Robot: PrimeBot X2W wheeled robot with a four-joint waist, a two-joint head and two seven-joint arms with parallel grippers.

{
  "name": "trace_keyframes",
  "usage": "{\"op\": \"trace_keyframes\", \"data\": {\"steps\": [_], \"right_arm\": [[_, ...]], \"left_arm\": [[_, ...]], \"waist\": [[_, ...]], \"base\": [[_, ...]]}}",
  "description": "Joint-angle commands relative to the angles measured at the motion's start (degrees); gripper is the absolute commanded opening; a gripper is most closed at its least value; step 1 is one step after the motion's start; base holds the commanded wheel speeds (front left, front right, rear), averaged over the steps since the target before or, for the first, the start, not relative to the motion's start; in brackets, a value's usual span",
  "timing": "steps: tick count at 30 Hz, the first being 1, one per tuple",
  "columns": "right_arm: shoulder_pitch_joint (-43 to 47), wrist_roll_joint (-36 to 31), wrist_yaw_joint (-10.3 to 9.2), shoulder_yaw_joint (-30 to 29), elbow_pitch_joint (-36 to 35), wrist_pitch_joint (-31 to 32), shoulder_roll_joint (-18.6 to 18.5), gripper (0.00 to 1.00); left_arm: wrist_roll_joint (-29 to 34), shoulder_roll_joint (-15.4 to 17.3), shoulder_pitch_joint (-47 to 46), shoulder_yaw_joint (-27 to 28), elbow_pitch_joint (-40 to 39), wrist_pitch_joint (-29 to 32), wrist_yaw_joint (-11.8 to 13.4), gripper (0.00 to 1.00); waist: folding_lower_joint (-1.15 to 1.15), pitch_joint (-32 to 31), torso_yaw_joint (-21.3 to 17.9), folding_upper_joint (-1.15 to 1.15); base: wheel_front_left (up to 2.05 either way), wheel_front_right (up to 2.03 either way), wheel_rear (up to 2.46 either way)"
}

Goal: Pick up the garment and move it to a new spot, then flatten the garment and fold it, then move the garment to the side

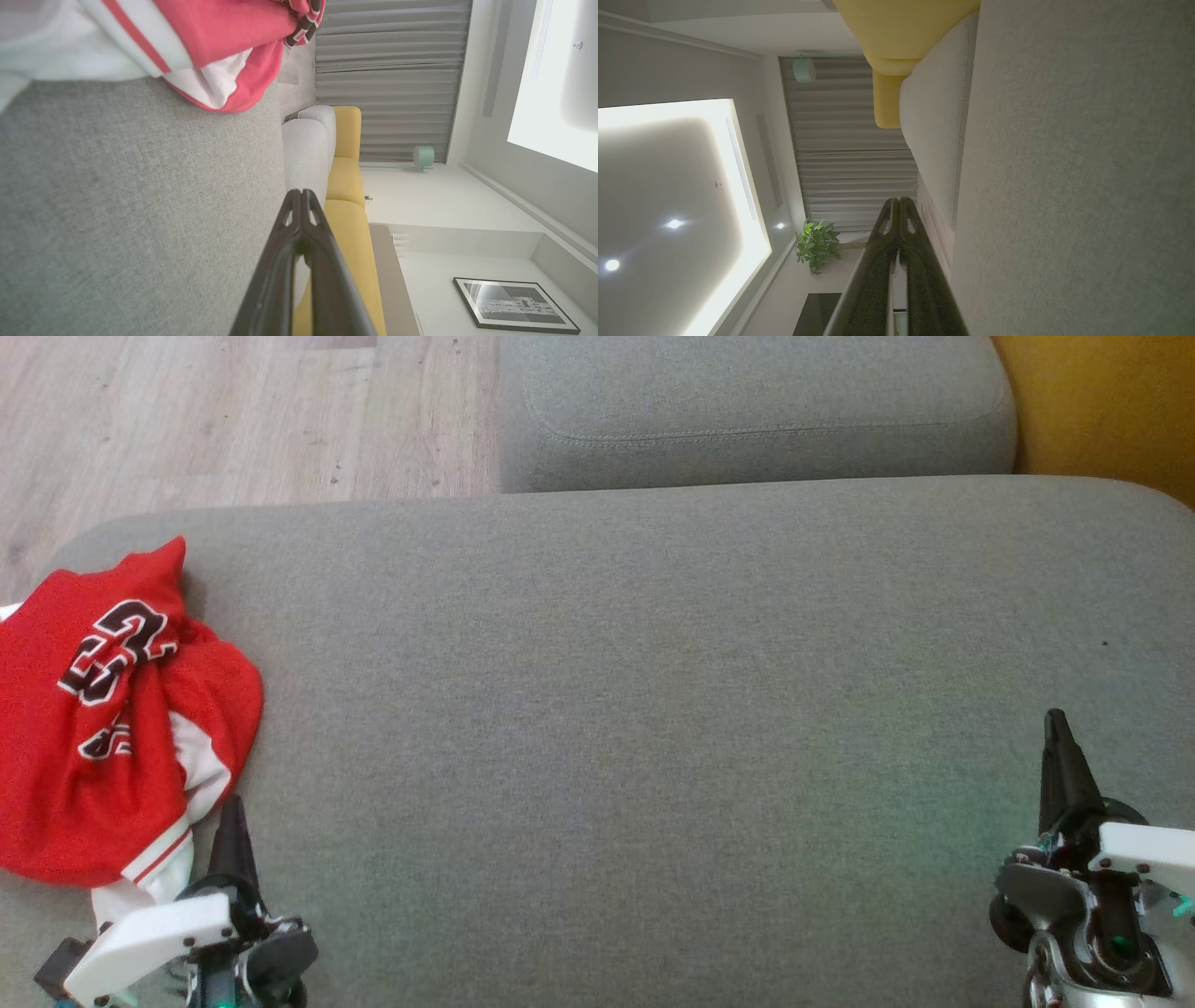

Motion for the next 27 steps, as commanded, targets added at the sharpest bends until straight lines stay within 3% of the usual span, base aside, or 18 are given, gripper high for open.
{"op": "trace_keyframes", "data": {"steps": [1, 14, 15, 27], "right_arm": [[-1.2, 0.4, -0.04, 1.2, -2.2, 0.3, -0.2, 0.00], [-1.2, 0.4, -0.04, 1.2, -2.2, 0.3, -0.2, 0.00], [0.0, 0.0, 0.00, 0.0, 0.0, 0.0, 0.0, 1.00], [-0.6, -2.9, 0.00, 1.9, 2.9, -1.6, -1.0, 1.00]], "left_arm": [[-0.3, 0.3, -3.0, 2.3, -2.1, 0.2, -0.4, 0.00], [-0.3, 0.3, -3.0, 2.3, -2.1, 0.2, -0.4, 0.00], [0.0, 0.0, 0.0, 0.0, 0.0, 0.0, 0.0, 1.00], [3.8, 1.0, 0.2, -0.7, 2.6, -1.6, 0.0, 1.00]], "waist": [[0.00, 0.0, 0.0, 0.00], [0.00, 0.0, 0.0, 0.00], [0.00, 0.0, 0.0, 0.00], [0.00, 0.2, -0.1, 0.00]], "base": [[0.00, 0.00, 0.00], [0.00, 0.00, 0.00], [0.00, 0.00, 0.00], [0.00, 0.00, 0.00]]}}
